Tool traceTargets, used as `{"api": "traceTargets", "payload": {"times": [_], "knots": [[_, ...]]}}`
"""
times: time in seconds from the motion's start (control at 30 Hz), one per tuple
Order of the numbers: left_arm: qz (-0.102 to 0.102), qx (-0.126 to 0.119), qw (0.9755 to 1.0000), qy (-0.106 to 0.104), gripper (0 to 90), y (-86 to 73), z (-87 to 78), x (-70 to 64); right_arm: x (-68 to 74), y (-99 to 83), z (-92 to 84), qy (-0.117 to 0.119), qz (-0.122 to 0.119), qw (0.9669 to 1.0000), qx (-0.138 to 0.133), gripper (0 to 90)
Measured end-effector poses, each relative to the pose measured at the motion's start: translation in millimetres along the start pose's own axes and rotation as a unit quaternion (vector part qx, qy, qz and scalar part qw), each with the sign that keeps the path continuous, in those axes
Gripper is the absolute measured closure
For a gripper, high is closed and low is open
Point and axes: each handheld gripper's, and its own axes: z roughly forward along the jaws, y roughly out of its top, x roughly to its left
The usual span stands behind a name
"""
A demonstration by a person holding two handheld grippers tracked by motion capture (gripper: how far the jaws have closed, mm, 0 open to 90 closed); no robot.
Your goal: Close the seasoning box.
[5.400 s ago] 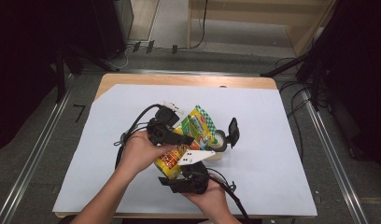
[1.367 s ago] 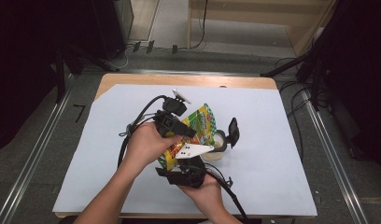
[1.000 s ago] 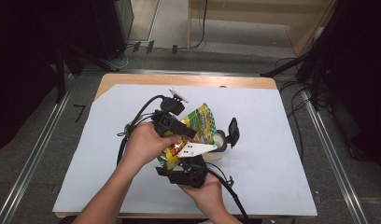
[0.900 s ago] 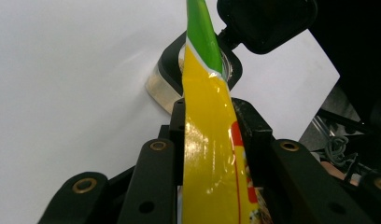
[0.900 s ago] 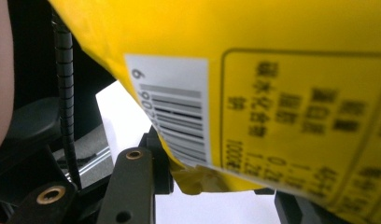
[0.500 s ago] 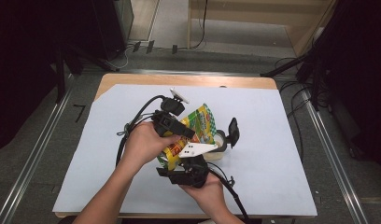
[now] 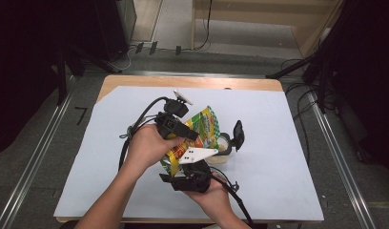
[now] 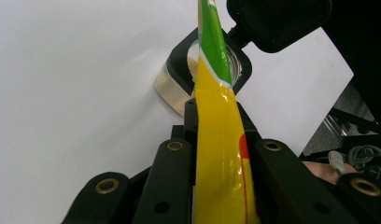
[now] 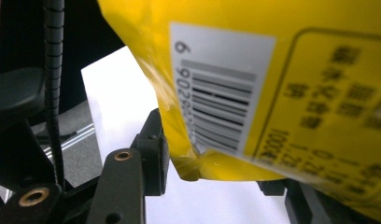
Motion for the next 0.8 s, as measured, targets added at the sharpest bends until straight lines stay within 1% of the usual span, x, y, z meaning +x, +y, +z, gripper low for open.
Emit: {"api": "traceTargets", "payload": {"times": [0.1,0.2,0.27,0.43,0.57,0.67,0.73,0.8], "knots": [[-0.001,-0.002,1.0,0.0,82.6,0.4,0.4,0.3,-0.1,0.7,-0.7,-0.003,-0.001,1.0,0.003,59.7],[0.0,-0.004,1.0,-0.001,82.6,0.8,-0.1,0.4,-0.2,0.8,-1.6,0.0,0.0,1.0,-0.001,61.1],[0.0,-0.009,0.9999,-0.008,81.7,0.9,-0.9,0.7,-0.2,1.0,-2.1,0.004,0.004,1.0,-0.005,61.4],[-0.004,-0.019,0.9996,-0.022,74.6,0.8,-4.0,1.1,-1.2,2.0,-4.7,0.018,0.02,0.9994,-0.024,61.8],[-0.008,-0.024,0.9992,-0.031,68.0,0.0,-6.8,1.0,-2.9,2.4,-6.5,0.031,0.037,0.9982,-0.037,62.2],[-0.006,-0.027,0.9991,-0.033,64.8,-0.6,-8.6,-0.1,-4.2,2.2,-7.5,0.037,0.048,0.9972,-0.043,62.4],[-0.008,-0.031,0.9989,-0.035,63.1,-0.7,-9.6,-1.3,-5.7,1.9,-8.0,0.037,0.054,0.9968,-0.046,62.5],[-0.002,-0.03,0.9992,-0.026,64.1,-0.6,-9.5,-2.4,-7.3,1.2,-8.3,0.038,0.062,0.9962,-0.048,62.6]]}}
